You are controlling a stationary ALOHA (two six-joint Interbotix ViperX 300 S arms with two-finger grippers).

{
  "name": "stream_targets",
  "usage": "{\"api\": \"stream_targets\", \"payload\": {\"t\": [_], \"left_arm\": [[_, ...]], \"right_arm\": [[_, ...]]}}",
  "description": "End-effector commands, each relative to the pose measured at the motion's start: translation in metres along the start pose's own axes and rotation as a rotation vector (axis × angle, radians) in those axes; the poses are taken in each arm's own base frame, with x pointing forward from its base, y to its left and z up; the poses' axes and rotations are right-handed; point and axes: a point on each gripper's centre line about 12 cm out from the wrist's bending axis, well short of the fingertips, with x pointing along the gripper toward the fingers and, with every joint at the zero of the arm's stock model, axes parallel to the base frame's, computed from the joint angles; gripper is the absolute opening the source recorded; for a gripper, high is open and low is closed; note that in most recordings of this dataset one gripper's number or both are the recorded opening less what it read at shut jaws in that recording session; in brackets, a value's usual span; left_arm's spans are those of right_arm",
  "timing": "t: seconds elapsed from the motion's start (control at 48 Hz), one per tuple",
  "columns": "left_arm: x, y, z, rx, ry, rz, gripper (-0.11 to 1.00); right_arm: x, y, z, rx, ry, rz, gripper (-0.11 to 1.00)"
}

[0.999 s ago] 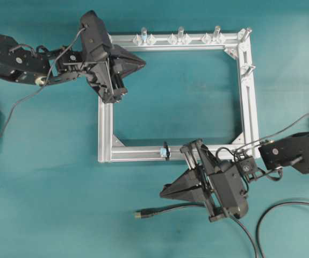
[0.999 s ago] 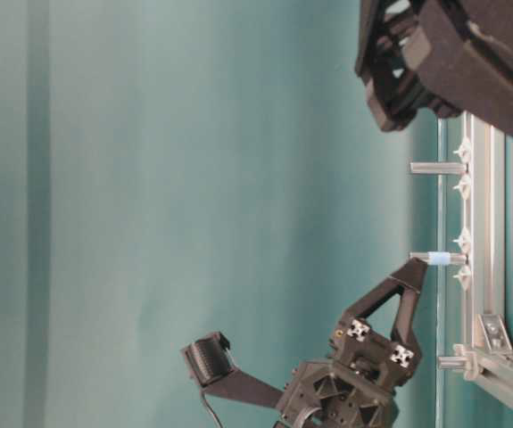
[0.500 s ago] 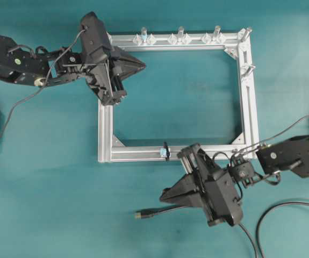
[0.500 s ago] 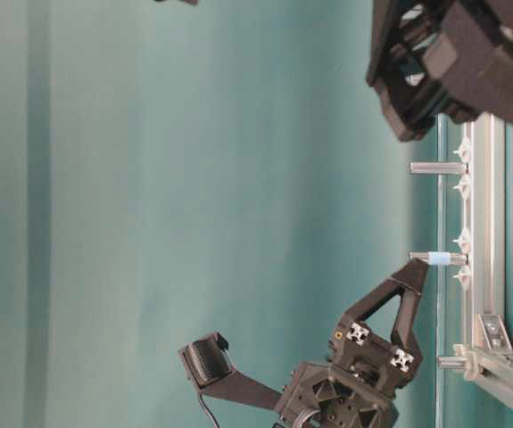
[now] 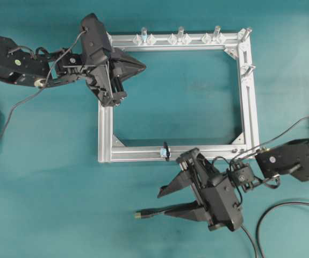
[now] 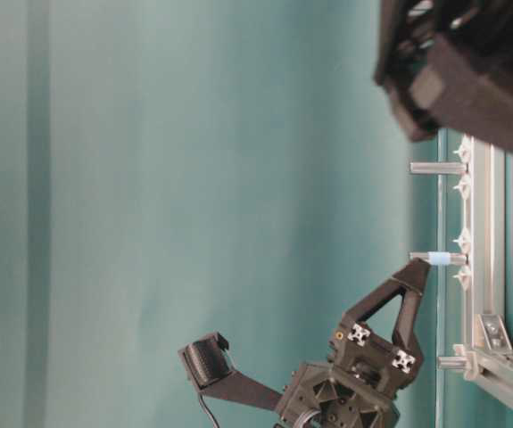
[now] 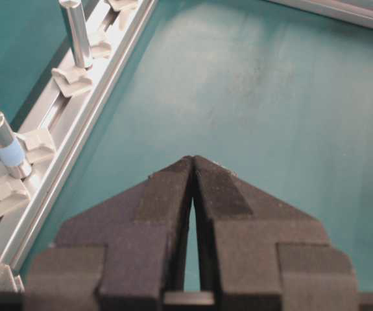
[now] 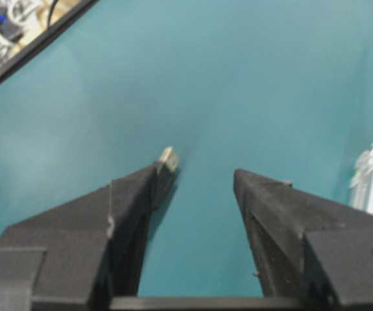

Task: Insert the wire through the string loop located in the center.
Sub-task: 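Lower the right gripper onto the black USB cable near its plug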

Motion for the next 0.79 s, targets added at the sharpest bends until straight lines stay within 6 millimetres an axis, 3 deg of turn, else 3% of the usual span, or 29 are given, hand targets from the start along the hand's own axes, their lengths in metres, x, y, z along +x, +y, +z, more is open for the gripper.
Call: {"api": "stream_targets", "payload": {"t": [0.0,0.416,0.77], "left_arm": [[-0.004,-0.002,0.011,0.003,-0.033,-0.006,0.00],[-0.005,-0.002,0.008,0.004,-0.026,-0.007,0.00],[-0.005,-0.003,0.006,0.006,-0.019,-0.009,0.00]], "right_arm": [[0.004,0.006,0.009,-0.006,-0.028,0.014,0.55],[0.027,0.010,-0.010,-0.002,0.014,0.026,0.55],[0.038,0.010,-0.029,0.125,0.060,0.025,0.55]]}}
